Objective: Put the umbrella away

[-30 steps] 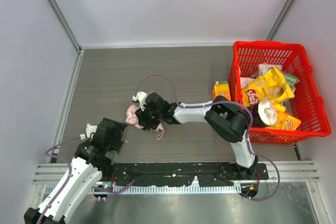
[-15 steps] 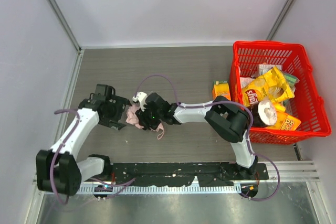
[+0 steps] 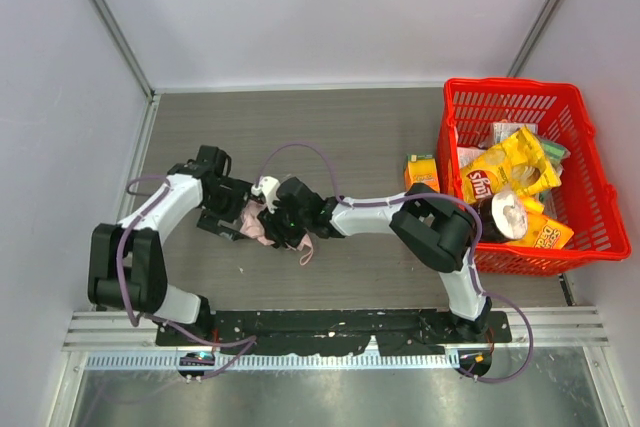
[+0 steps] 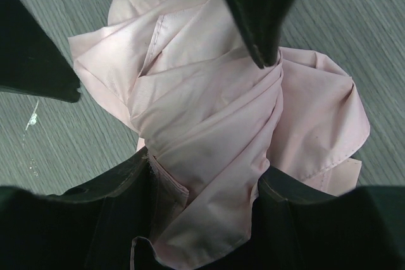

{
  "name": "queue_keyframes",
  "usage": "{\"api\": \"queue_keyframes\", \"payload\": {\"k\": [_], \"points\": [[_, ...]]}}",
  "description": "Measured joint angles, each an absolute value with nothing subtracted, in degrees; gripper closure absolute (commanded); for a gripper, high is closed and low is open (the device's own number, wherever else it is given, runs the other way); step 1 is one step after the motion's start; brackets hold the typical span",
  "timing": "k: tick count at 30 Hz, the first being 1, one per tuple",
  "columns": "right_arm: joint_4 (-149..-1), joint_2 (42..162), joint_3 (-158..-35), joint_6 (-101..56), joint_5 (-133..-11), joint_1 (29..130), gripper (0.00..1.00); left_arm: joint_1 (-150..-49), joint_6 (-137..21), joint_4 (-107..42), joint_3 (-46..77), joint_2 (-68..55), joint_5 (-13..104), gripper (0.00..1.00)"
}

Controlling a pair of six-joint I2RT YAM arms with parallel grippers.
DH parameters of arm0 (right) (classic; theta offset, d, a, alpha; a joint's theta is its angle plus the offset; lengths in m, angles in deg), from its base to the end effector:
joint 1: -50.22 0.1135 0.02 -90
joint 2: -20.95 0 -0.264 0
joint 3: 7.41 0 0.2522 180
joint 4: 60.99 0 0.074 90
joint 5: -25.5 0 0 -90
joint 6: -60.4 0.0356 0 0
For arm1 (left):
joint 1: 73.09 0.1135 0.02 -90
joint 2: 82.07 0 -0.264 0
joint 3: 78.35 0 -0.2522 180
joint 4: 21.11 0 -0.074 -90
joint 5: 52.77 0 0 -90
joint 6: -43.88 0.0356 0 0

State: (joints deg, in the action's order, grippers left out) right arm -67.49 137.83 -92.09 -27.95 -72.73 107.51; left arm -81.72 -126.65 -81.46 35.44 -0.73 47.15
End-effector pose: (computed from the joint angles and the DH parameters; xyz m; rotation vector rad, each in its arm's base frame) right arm 0.2324 0.3713 0.1463 -1.1614 2.0281 0.6981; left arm 0.2473 -0.0437 0.2031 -1.7620 2.4871 -0.4609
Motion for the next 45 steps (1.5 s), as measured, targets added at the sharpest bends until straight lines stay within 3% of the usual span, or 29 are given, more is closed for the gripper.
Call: {"api": "queue_keyframes", "payload": {"k": [6,17,23,25,27,33,35,36,37,38,42,45], "points": [[-67.53,137.80,-92.09,-28.49,-71.90,107.89,0.99,-83.36,-126.26,-82.21,30.87,8.63,46.80,0.00],[-68.36,137.69,-92.31,-30.24,-70.37,108.52,0.99,-87.75,-126.91,-82.88,28.75,14.79,42.56,0.19],[-68.67,137.65,-92.31,-31.55,-69.34,109.00,0.99,-88.86,-127.76,-79.25,30.43,14.66,39.85,0.50],[-68.84,137.65,-92.31,-31.99,-69.04,109.09,0.99,-89.15,-128.16,-77.37,31.79,14.09,39.34,0.68],[-68.93,137.65,-92.33,-32.45,-69.04,109.11,0.99,-89.21,-128.64,-75.69,33.23,13.00,39.34,1.00],[-69.15,137.58,-92.35,-34.05,-68.47,109.46,0.99,-89.21,-129.84,-69.81,38.24,9.08,39.45,1.00],[-69.28,137.54,-92.37,-34.33,-68.45,109.55,0.85,-89.21,-130.10,-67.67,40.29,7.27,39.32,1.00],[-69.59,137.54,-92.53,-34.48,-68.40,109.66,0.71,-89.24,-130.32,-66.51,41.43,6.24,39.21,1.00],[-70.02,137.52,-92.74,-34.68,-68.29,109.74,0.65,-89.24,-130.54,-65.44,42.41,5.35,39.15,1.00],[-70.37,137.43,-92.85,-34.70,-68.21,109.81,0.54,-89.26,-130.74,-64.81,43.05,4.76,39.06,1.00],[-72.23,136.43,-92.83,-33.48,-67.40,109.98,0.42,-89.65,-131.26,-61.33,46.08,1.98,38.71,1.00],[-74.00,135.11,-92.33,-30.88,-67.05,109.94,0.39,-89.76,-131.37,-59.34,48.14,-0.07,38.36,1.00]]}}
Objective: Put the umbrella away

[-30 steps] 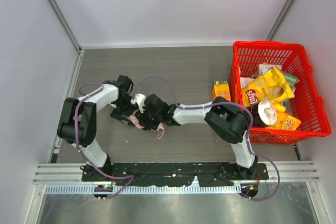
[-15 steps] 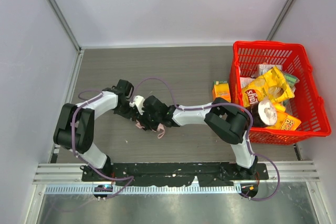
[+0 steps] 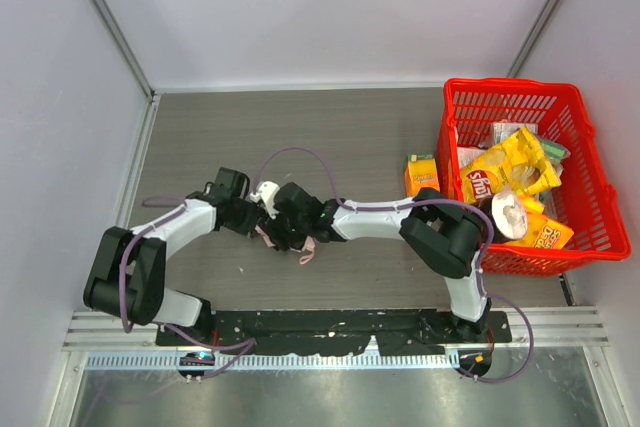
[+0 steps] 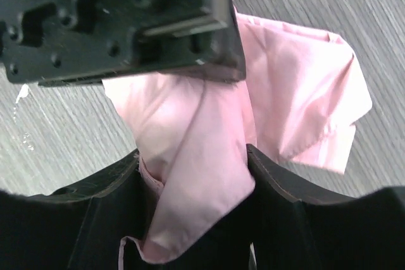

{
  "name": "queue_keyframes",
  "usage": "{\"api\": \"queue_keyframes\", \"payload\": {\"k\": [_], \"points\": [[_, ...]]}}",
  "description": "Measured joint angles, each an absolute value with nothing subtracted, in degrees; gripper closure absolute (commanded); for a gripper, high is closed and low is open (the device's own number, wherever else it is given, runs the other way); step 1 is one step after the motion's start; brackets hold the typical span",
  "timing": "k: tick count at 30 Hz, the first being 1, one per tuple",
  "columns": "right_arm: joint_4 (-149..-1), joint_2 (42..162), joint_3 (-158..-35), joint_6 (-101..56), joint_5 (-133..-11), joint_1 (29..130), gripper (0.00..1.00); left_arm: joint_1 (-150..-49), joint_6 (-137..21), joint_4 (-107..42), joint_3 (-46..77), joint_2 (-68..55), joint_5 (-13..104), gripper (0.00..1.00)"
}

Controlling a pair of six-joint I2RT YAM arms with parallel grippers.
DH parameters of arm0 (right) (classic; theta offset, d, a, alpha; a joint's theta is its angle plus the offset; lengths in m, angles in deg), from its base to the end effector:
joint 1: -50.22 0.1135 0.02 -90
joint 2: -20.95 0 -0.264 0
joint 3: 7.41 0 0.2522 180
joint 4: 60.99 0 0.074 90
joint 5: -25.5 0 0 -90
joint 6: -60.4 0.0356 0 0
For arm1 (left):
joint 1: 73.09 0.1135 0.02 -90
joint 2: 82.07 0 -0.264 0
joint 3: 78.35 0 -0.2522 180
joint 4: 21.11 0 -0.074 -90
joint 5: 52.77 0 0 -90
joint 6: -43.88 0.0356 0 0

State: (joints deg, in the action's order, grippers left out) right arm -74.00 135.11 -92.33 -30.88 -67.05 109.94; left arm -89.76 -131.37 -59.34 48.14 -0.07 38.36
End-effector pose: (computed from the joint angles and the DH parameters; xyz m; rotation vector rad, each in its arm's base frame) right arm 0.2151 0.3715 0.1575 -1.2260 2.0352 0.5595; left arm 0.2376 -0.0719 0.1540 -1.6079 2.3683 -0.4758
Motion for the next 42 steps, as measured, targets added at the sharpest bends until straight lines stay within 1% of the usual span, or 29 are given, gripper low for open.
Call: {"api": "queue_keyframes", "payload": {"k": [6,13,21,24,26,27,28,31,35,39,42], "points": [[-78.68,129.89,-90.58,-24.63,-65.93,109.72,0.34,-89.94,-131.55,-56.15,51.72,-5.06,37.11,1.00],[-85.17,119.01,-90.43,-19.21,-66.09,108.56,0.31,-89.26,-131.90,-54.38,52.42,-8.60,35.30,1.00],[-86.42,107.27,-89.86,-11.88,-71.07,107.32,0.31,-87.77,-134.23,-44.55,54.54,-11.51,35.50,1.00],[-83.99,102.31,-86.12,-4.58,-73.50,103.47,0.32,-87.53,-134.15,-42.34,54.13,-14.26,35.34,1.00],[-80.36,98.42,-81.47,3.09,-74.87,97.77,0.34,-87.38,-134.10,-40.92,52.95,-16.47,35.30,1.00],[-79.14,96.97,-79.41,7.22,-75.00,94.64,0.37,-87.31,-134.15,-40.09,52.09,-17.43,35.32,1.00],[-78.33,96.23,-77.95,11.00,-75.16,91.62,0.37,-87.20,-134.21,-38.91,51.22,-18.37,35.39,1.00],[-77.28,96.91,-76.26,20.99,-75.31,85.02,0.37,-86.70,-134.52,-35.15,49.25,-20.66,35.78,1.00],[-72.06,100.30,-75.26,34.89,-79.59,82.38,0.36,-86.29,-136.27,-29.55,48.29,-22.76,36.85,1.00],[-57.43,106.37,-71.19,51.89,-85.65,82.62,0.37,-86.20,-137.84,-26.23,47.81,-23.00,38.34,1.00],[-46.77,111.31,-68.35,63.39,-87.62,84.43,0.37,-86.20,-138.80,-24.96,47.79,-23.37,38.82,1.00]]}}
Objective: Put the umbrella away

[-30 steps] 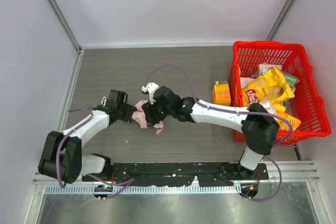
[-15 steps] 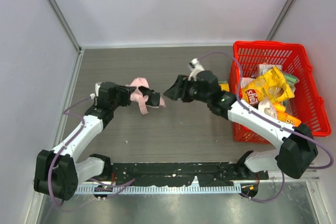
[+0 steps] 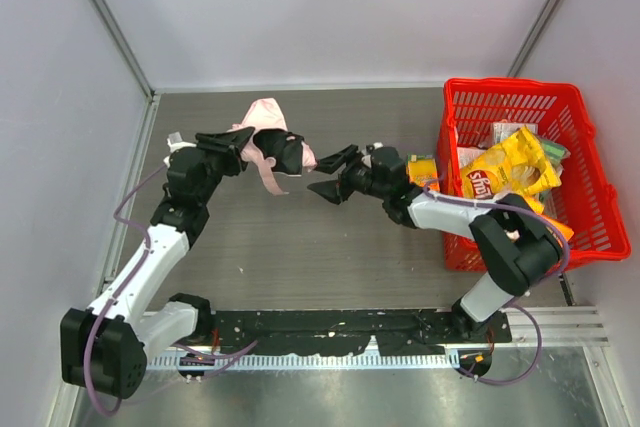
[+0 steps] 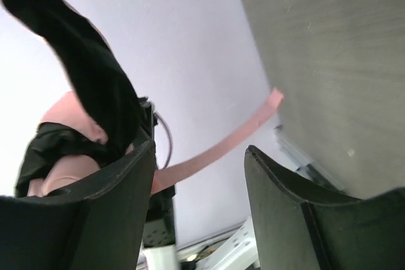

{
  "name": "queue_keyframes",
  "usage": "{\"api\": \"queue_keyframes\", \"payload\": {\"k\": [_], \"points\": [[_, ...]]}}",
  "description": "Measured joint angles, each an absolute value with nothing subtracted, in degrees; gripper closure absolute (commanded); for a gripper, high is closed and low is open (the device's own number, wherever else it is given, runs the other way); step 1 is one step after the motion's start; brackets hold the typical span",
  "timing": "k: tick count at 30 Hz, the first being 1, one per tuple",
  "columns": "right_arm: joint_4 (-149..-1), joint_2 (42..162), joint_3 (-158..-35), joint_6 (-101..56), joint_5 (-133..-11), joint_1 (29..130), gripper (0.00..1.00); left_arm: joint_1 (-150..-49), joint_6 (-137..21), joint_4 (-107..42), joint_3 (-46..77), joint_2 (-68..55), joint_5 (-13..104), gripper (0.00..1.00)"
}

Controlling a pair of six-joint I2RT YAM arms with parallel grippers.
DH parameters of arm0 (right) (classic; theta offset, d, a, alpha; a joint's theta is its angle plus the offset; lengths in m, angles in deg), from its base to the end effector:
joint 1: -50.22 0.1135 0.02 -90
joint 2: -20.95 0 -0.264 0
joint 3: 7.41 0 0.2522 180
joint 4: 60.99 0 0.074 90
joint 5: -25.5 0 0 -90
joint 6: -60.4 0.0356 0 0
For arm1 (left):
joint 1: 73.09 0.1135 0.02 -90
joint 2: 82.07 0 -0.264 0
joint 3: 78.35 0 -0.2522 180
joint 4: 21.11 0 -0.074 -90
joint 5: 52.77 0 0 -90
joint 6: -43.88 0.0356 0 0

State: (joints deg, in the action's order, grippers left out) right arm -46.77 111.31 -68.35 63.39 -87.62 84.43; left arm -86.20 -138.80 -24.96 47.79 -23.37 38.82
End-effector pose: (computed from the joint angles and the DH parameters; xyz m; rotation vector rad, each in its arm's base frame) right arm 0.2769 0.2052 0.2256 0.8053 2.1537 1.7623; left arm 0.2359 -0.0560 0.3012 -1.2192 1.5000 -1.3400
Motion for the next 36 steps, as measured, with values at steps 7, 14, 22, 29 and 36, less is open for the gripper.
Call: {"api": "queue_keyframes", "payload": {"k": [7,14,22,29,36], "points": [[-29.46,117.48,-64.75,79.65,-87.53,90.03,0.38,-86.20,-140.73,-22.75,47.72,-24.51,39.67,1.00],[-17.74,124.65,-64.77,83.43,-86.13,94.38,0.43,-86.20,-142.21,-20.83,47.72,-25.52,40.09,1.00],[-15.88,124.10,-61.29,84.61,-83.99,95.93,0.25,-86.20,-142.21,-20.02,47.72,-25.95,40.31,1.00],[-23.90,115.62,-58.80,84.66,-81.58,95.91,0.28,-86.20,-142.10,-19.80,47.70,-26.50,40.33,1.00],[-23.77,114.98,-59.19,84.66,-81.50,96.43,0.34,-86.20,-142.23,-18.51,47.59,-27.11,40.44,1.00]]}}
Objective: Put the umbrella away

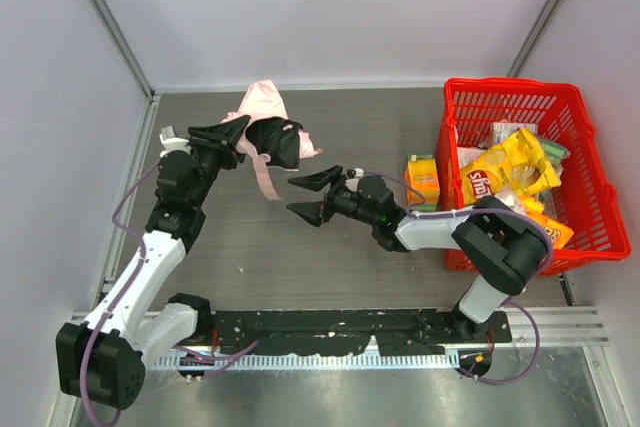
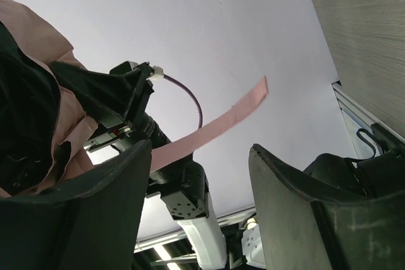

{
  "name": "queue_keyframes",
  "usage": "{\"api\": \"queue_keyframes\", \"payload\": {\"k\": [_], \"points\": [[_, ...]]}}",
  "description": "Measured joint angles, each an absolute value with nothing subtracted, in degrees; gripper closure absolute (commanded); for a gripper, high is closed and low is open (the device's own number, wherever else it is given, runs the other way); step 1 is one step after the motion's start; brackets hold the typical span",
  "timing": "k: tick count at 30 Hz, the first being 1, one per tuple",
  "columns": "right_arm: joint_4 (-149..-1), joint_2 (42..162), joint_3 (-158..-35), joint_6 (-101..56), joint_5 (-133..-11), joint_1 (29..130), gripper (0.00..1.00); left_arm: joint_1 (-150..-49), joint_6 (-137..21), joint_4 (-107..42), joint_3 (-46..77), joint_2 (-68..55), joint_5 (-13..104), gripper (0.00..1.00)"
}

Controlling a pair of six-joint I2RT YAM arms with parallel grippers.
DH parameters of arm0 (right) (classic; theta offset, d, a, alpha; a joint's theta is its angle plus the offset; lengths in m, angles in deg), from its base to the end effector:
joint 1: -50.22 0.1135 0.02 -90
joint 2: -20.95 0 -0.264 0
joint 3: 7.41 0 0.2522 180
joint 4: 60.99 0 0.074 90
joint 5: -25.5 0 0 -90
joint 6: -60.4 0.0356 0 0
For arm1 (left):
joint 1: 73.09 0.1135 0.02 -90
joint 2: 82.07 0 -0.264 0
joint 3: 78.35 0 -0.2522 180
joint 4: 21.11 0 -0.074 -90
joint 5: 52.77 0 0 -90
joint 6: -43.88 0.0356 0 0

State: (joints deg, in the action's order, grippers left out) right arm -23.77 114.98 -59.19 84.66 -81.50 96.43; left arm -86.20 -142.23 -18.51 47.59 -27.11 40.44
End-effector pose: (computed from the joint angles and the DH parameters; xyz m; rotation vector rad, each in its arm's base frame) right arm 0.2228 0.2475 0.1978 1.0184 2.0668 2.1183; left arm 0.2236 -0.0541 0.3289 -1.1293 1.3532 -1.5081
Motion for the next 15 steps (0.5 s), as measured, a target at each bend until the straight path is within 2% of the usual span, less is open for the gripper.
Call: {"api": "queue_keyframes", "payload": {"k": [7,15], "points": [[-22.20,118.48,-62.84,84.66,-81.30,98.34,0.41,-86.20,-143.37,-17.55,47.59,-27.24,40.94,1.00],[-19.84,122.48,-64.72,84.66,-81.23,101.35,0.40,-86.20,-143.50,-17.51,47.59,-27.40,40.98,1.00]]}}
